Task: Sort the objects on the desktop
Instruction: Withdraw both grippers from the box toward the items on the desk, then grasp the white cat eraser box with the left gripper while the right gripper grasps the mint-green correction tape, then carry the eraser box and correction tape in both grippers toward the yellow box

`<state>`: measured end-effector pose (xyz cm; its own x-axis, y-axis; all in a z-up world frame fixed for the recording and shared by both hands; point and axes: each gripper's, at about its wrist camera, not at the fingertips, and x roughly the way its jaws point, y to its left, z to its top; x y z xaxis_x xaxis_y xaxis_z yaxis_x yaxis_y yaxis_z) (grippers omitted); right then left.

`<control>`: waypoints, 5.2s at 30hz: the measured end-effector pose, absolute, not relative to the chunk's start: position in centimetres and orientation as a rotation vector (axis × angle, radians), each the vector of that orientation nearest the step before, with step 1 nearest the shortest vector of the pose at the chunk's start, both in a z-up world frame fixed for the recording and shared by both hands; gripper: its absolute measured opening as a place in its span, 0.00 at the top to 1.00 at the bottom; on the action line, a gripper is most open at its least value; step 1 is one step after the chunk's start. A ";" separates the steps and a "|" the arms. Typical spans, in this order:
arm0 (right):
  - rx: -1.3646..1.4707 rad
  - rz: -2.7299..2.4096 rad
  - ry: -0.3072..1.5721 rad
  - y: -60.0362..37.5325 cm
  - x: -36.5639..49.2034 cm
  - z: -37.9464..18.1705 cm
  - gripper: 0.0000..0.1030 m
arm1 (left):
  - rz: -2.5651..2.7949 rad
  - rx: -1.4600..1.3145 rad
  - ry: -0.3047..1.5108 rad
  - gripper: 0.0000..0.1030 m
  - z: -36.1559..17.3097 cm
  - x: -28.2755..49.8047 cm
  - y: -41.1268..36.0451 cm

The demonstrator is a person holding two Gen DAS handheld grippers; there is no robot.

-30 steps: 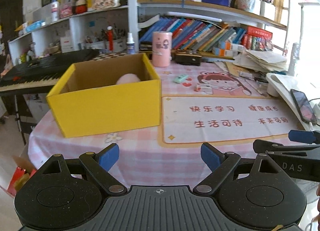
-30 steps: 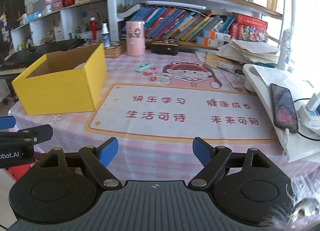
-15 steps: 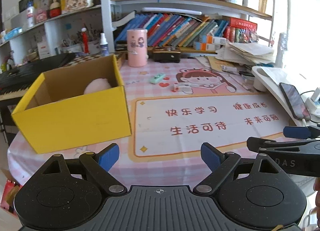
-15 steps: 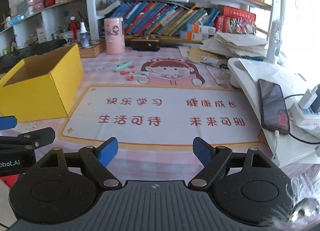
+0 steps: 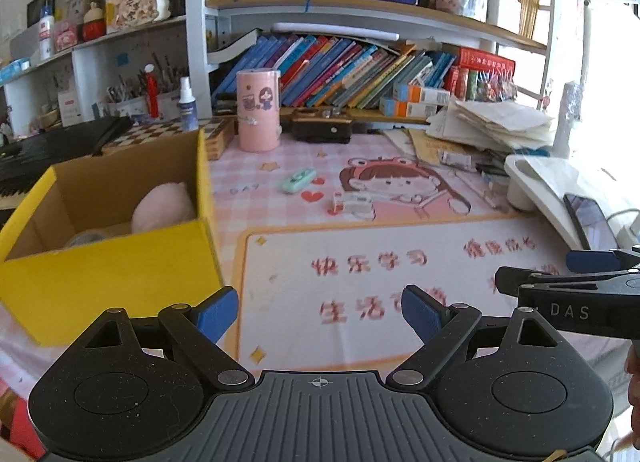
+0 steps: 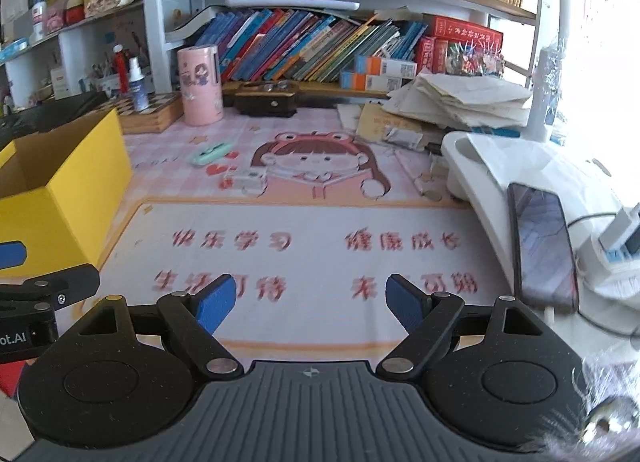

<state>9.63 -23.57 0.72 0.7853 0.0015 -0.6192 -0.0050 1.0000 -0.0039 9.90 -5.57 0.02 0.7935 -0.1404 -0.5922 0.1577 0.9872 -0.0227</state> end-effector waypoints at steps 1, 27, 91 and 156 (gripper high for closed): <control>-0.006 0.001 0.662 -23.9 10.2 0.9 0.21 | -0.161 0.028 0.635 0.12 0.0 10.4 -5.9; 0.030 0.150 0.612 -31.2 21.9 1.2 0.18 | -0.025 -0.051 0.730 0.15 -4.9 25.1 -13.6; -0.250 0.649 0.658 -16.9 38.6 -7.6 0.10 | 0.297 -0.213 0.620 0.49 3.5 16.0 -5.3; -0.013 0.290 0.623 -21.4 13.4 2.7 0.35 | -0.127 -0.192 0.550 0.49 4.3 10.1 -0.4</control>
